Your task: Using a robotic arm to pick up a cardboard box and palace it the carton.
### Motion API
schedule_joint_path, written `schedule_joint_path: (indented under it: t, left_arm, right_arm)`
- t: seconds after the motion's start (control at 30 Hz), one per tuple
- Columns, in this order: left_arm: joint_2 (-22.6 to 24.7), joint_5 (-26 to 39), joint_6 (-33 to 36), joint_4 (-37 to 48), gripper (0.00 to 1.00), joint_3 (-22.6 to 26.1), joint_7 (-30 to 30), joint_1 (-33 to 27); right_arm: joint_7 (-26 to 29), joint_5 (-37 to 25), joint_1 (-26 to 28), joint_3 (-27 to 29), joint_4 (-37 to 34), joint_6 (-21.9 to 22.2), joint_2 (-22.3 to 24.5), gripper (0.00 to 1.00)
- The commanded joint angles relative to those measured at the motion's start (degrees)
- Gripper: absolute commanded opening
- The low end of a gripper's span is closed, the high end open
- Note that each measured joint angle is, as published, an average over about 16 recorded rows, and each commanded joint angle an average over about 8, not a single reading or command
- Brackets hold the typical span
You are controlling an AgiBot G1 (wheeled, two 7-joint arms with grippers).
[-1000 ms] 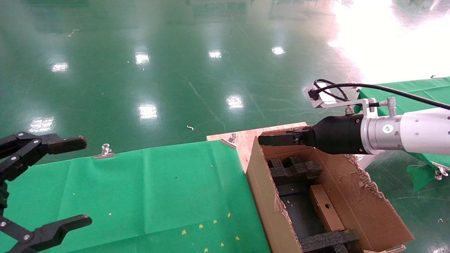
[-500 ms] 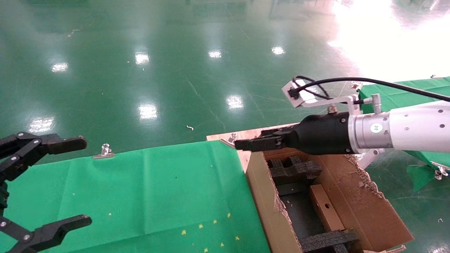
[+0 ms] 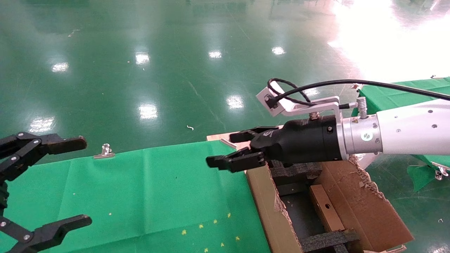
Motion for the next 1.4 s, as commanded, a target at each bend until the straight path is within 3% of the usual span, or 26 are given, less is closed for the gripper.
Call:
schedule_joint_path:
  t: [0.03, 1.03, 1.2, 1.4]
  left_arm:
    - [0.0, 0.0, 0.0, 0.0, 1.0, 0.0, 0.0, 0.0]
    - [0.0, 0.0, 0.0, 0.0, 1.0, 0.0, 0.0, 0.0]
    - [0.0, 0.0, 0.0, 0.0, 1.0, 0.0, 0.0, 0.0]
    - [0.0, -0.1, 0.0, 0.0, 1.0, 0.0, 0.0, 0.0]
  right_arm:
    - [-2.1, 0.6, -1.9, 3.0, -0.2, -1.6, -0.5, 1.0]
    - [-33.4, 9.1, -29.6, 47.2, -2.6, -25.4, -7.3, 1.0]
    - [-36.9, 10.1, -32.9, 52.7, -2.9, -28.3, -8.1, 1.0]
    - [-37.6, 10.5, -34.0, 54.4, -3.0, -29.2, -8.4, 1.0]
